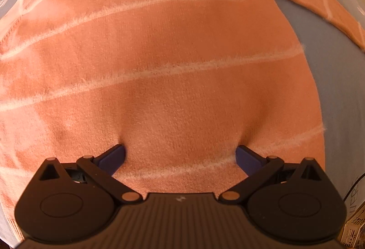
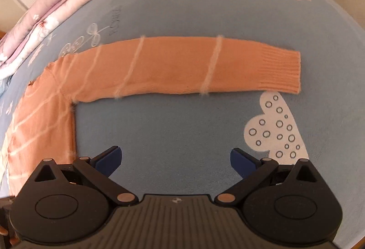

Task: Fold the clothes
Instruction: 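Press the left gripper on the sweater body while the right gripper approaches the sleeve cuff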

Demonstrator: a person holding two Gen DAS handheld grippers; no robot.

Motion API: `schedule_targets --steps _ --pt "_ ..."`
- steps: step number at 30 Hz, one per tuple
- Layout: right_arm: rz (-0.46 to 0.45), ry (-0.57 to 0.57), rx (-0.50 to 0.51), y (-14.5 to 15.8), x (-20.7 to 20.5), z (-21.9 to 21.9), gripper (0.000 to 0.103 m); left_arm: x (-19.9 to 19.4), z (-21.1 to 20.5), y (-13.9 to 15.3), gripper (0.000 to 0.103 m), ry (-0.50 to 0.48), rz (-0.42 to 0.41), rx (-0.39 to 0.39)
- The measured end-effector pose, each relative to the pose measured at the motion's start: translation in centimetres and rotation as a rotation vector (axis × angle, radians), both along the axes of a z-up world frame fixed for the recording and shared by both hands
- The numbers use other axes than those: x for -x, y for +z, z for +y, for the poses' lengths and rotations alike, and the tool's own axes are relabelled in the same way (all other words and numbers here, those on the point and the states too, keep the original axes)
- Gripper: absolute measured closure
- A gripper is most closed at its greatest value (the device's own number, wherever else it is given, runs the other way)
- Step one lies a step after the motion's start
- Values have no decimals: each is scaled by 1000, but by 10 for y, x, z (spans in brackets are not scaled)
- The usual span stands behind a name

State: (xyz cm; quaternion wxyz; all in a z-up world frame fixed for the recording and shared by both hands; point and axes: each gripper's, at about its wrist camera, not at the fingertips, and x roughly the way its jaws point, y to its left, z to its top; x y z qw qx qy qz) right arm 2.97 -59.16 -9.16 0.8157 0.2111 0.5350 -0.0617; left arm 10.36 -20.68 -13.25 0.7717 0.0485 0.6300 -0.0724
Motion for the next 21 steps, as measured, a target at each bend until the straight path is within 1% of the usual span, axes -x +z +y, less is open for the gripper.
schedule_targets --steps 2,4,6,8,10,13,15,17,19,20,21 --pt "56 15 76 -13 -5 1 0 5 1 2 0 -8 -22 6" --pt "91 26 139 -24 -4 5 0 8 0 3 0 -22 -29 7" --pt "122 13 131 -35 0 6 0 8 0 4 0 -26 -27 7" --pt "106 -11 144 -38 3 9 0 7 -1 5 0 -19 -19 5" --pt "114 -22 160 -40 1 11 0 7 -2 6 0 -19 -10 2" --pt "162 38 226 -45 -8 23 0 5 -4 8 0 -24 11 0" --pt "147 9 239 -46 -7 25 0 3 -4 10 0 -22 23 2" --pt "87 -59 224 -45 0 21 0 4 -3 12 0 -15 27 9" --pt "47 -111 206 -45 7 19 0 5 -2 14 0 -10 24 19" --pt "60 -117 205 -44 6 18 0 6 -2 15 0 -11 23 22" --pt "92 -106 212 -43 2 18 0 7 -2 16 0 -14 20 23"
